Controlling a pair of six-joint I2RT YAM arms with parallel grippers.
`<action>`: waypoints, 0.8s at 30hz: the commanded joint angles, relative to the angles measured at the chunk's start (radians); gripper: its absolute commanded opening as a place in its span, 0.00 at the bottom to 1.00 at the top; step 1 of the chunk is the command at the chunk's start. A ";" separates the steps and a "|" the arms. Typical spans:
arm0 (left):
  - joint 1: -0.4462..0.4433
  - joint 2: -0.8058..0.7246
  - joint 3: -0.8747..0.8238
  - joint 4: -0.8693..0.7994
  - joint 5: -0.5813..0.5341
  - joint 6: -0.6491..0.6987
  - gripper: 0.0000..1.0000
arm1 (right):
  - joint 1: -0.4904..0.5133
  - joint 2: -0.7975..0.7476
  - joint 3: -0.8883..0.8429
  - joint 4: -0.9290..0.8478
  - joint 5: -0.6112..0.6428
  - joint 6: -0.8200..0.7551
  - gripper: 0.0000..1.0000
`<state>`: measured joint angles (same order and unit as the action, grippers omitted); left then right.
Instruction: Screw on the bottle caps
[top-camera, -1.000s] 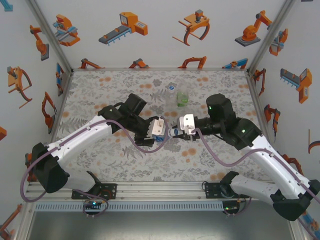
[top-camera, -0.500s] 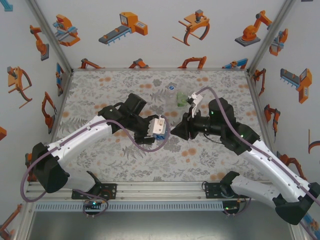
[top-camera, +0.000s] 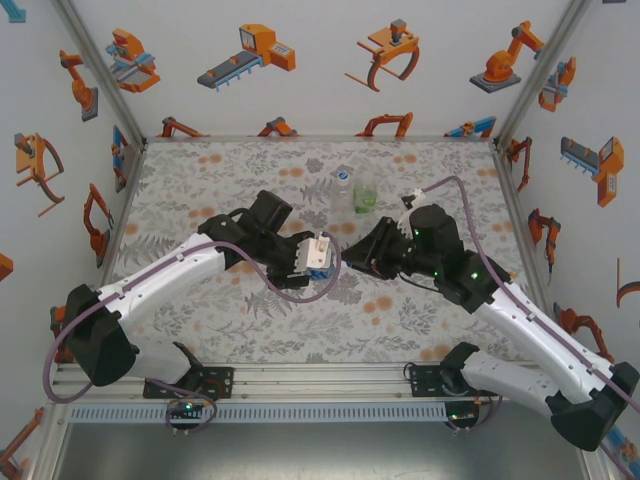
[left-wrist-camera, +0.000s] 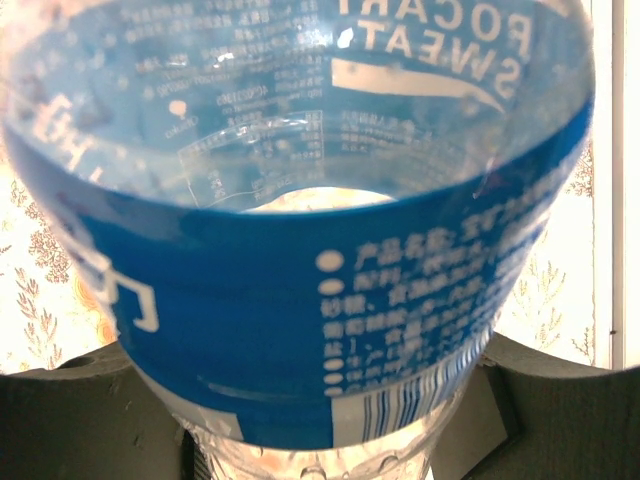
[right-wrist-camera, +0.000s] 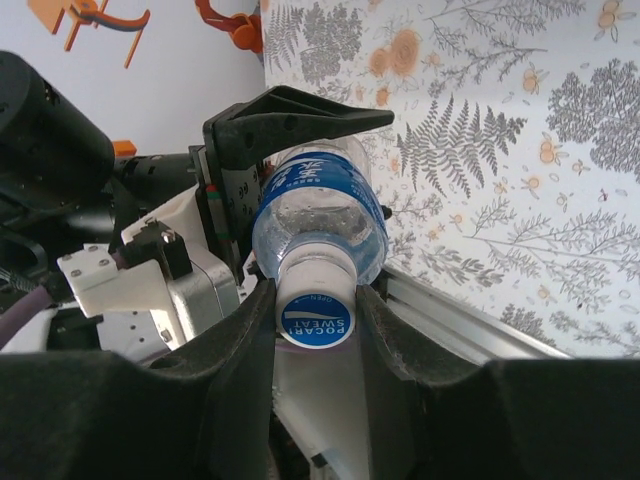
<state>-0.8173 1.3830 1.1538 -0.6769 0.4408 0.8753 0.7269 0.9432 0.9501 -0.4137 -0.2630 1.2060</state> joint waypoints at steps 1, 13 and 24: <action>-0.020 -0.033 0.015 0.134 0.104 -0.025 0.00 | 0.009 0.043 0.033 -0.044 -0.025 0.043 0.25; -0.020 -0.014 0.033 0.096 0.091 -0.009 0.00 | 0.006 0.027 0.247 -0.115 0.096 -0.436 0.67; -0.020 -0.010 0.034 0.080 0.106 0.008 0.00 | 0.006 -0.037 0.213 0.012 -0.141 -1.158 0.64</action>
<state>-0.8364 1.3796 1.1572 -0.5907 0.5037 0.8692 0.7300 0.9306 1.1824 -0.4484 -0.2634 0.3729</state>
